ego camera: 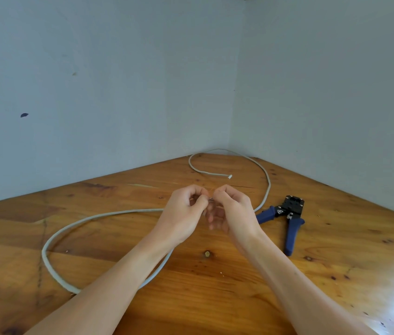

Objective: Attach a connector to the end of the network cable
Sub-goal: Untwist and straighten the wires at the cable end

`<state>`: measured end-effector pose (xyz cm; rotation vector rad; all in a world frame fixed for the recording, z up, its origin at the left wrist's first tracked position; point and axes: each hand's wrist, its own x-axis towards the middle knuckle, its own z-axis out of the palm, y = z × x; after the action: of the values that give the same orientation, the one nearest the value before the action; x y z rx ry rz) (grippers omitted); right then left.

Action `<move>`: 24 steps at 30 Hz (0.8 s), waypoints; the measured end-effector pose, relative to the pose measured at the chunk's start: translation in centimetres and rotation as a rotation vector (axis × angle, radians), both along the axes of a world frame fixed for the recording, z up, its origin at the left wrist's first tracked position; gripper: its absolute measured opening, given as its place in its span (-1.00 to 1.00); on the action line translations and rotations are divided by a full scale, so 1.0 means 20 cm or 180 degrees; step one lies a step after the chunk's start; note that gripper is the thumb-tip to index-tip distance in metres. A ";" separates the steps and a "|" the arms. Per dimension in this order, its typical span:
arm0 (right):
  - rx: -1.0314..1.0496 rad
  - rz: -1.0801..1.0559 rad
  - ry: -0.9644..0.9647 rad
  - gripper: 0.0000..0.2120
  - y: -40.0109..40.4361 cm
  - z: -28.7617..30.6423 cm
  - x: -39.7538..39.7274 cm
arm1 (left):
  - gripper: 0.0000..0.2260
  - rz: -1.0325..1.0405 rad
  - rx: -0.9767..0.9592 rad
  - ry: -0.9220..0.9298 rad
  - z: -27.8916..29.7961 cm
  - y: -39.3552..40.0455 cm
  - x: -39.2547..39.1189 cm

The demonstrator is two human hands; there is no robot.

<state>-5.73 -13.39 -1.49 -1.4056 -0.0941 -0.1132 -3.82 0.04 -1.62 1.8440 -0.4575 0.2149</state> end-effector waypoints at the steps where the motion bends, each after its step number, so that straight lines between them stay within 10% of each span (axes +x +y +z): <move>1: -0.0009 0.0027 0.0073 -0.82 0.00 0.00 0.00 | -0.81 0.0024 0.0028 -0.0031 0.00 0.00 0.00; 24: 0.0356 -0.0108 -0.0433 -0.86 0.01 -0.05 0.02 | -0.86 0.0250 -0.0389 -0.0246 -0.03 -0.02 -0.02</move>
<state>-5.35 -13.27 -2.56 -1.2874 -0.1741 -0.2389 -4.13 -0.37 -2.23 1.7399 -0.4165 0.3612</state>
